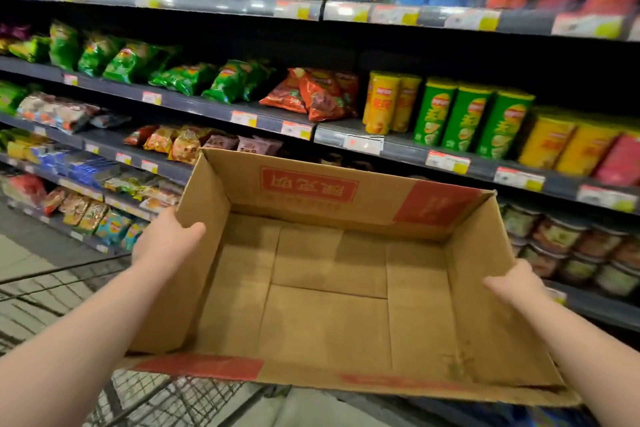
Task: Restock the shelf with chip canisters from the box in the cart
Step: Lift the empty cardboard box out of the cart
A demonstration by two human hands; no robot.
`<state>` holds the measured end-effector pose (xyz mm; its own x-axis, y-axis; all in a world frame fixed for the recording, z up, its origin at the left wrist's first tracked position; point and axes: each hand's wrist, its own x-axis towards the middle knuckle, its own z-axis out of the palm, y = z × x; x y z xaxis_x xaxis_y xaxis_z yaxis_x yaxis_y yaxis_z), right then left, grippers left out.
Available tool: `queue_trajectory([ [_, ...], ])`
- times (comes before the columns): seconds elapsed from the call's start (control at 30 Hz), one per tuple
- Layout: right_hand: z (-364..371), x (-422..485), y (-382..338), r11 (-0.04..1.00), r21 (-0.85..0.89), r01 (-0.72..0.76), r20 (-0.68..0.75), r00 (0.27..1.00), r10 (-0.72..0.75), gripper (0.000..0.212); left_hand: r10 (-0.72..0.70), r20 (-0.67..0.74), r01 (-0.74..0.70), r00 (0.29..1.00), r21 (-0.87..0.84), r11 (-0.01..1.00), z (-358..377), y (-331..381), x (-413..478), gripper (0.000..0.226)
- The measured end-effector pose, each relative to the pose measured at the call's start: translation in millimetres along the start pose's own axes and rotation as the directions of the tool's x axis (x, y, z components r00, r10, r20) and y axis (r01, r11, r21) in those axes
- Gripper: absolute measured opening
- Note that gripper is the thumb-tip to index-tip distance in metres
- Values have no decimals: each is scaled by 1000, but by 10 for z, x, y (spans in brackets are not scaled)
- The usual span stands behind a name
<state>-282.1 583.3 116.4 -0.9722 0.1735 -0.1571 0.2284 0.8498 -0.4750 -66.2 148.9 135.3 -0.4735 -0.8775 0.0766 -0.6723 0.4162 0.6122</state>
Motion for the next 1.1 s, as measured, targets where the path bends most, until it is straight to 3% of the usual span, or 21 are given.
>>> queue_trajectory([
  [0.4,-898,-1015,2225,955,63,-291,-127,946,297,62,231,226,-231,946,-25,973,571,607,-1470,53],
  [0.67,-1377,-1741,3583,874,204,-440,-193,857,477,57,417,354,-408,837,-103,907,1021,1094,-2496,51],
  [0.77,-1522,-1964,4006,827,278,-488,-222,805,550,50,478,398,-467,783,-131,875,1221,1382,-2813,44],
  [0.83,-1625,-2121,4208,793,305,-527,-232,767,599,56,525,429,-512,735,-158,845,1380,1601,-3020,41],
  [0.93,-1784,-2268,4553,721,307,-621,-235,685,690,66,584,476,-565,658,-201,800,1669,1963,-3329,35],
  [1.1,-2016,-2430,5021,596,342,-726,-275,529,803,66,661,544,-638,517,-270,721,2216,2635,-3826,41],
])
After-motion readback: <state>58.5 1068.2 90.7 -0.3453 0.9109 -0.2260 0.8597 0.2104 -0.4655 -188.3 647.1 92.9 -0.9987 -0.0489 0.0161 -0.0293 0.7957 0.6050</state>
